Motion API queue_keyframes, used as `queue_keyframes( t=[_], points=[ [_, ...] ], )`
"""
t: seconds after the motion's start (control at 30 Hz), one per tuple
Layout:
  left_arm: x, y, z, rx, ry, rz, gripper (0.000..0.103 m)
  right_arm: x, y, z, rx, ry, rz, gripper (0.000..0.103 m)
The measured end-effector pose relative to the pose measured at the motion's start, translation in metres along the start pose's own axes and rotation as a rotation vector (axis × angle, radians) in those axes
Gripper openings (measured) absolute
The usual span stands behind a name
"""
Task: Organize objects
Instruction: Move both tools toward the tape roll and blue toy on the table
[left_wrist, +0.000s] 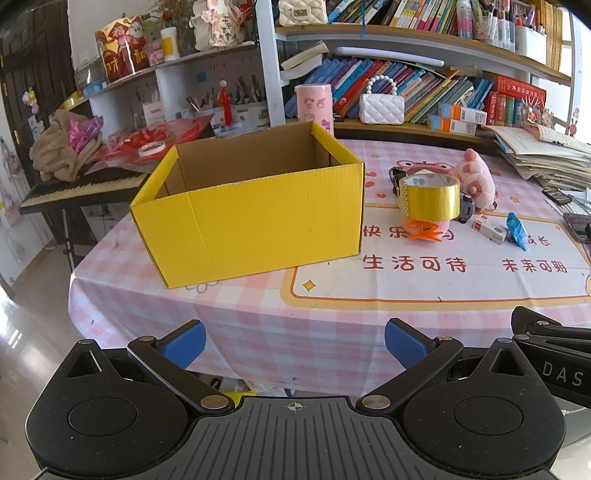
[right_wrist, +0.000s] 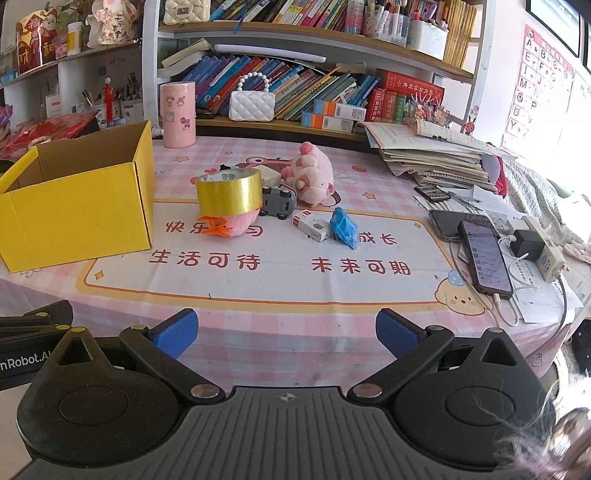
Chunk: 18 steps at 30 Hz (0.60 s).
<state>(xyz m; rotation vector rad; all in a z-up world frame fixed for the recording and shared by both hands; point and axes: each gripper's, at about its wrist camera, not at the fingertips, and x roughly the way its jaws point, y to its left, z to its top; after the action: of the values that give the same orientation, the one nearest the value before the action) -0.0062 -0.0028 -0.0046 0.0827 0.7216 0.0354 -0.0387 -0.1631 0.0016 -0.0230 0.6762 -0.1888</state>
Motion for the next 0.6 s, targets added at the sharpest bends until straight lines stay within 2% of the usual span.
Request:
queue_keyframes(
  t=[0.6],
  points=[
    [0.013, 0.003, 0.007, 0.014, 0.021, -0.033, 0.103, 0.016, 0.003, 0.005, 0.008, 0.028, 0.002, 0.103]
  ],
)
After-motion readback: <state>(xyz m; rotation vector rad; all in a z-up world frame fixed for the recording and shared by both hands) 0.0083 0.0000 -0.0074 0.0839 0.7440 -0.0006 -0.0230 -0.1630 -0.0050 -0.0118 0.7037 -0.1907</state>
